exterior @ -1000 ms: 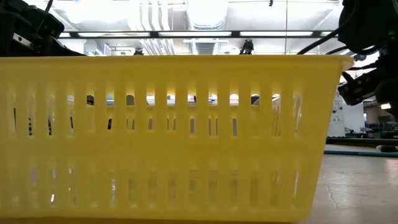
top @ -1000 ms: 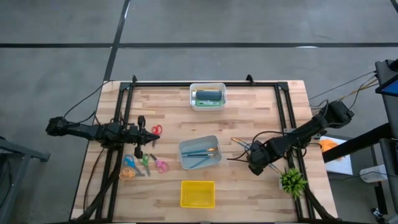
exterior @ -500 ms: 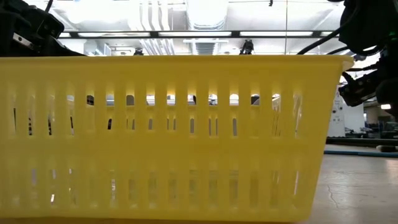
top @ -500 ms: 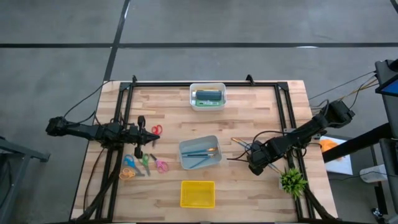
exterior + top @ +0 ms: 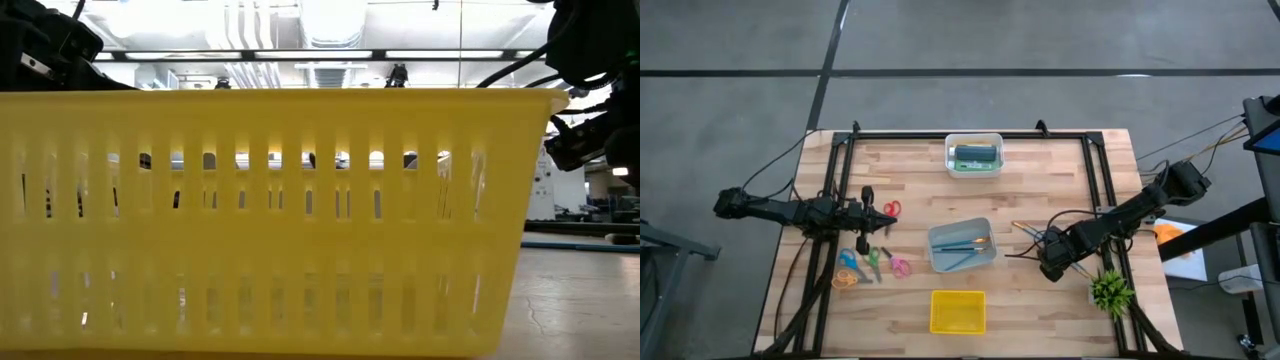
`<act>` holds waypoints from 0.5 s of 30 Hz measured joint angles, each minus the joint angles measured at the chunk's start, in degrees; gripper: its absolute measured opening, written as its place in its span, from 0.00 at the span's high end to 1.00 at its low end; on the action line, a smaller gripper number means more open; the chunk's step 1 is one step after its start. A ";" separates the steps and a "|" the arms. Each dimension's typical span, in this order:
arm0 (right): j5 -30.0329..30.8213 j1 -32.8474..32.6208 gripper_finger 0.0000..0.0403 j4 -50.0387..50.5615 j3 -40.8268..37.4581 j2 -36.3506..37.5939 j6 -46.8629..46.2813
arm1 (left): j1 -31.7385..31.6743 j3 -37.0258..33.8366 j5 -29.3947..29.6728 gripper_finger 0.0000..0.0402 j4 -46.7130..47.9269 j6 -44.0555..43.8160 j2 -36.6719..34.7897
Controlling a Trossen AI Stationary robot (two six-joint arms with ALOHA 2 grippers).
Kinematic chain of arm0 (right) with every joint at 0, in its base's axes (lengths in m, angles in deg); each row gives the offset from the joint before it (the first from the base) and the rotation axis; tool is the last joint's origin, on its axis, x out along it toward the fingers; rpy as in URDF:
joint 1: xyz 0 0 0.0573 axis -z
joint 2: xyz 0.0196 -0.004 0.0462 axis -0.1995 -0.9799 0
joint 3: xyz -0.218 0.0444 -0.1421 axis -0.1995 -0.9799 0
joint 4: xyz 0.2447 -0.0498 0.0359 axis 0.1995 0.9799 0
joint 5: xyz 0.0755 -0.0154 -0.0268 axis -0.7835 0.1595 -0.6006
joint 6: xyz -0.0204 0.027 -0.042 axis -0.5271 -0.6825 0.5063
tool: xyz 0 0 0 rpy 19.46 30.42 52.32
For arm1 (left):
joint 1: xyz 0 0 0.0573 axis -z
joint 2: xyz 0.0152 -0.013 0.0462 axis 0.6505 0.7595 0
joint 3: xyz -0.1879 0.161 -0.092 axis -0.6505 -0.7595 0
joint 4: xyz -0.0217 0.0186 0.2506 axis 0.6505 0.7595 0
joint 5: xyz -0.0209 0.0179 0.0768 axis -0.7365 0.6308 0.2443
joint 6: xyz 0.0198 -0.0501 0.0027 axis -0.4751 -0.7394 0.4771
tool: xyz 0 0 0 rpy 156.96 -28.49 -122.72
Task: Pick & Place Paint Supplies
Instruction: Put the blue paint brush into the gray bin
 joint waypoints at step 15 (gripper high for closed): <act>1.19 -0.01 0.96 -0.40 -0.31 0.02 -2.69 | 0.00 0.01 0.00 1.00 0.00 -0.01 0.00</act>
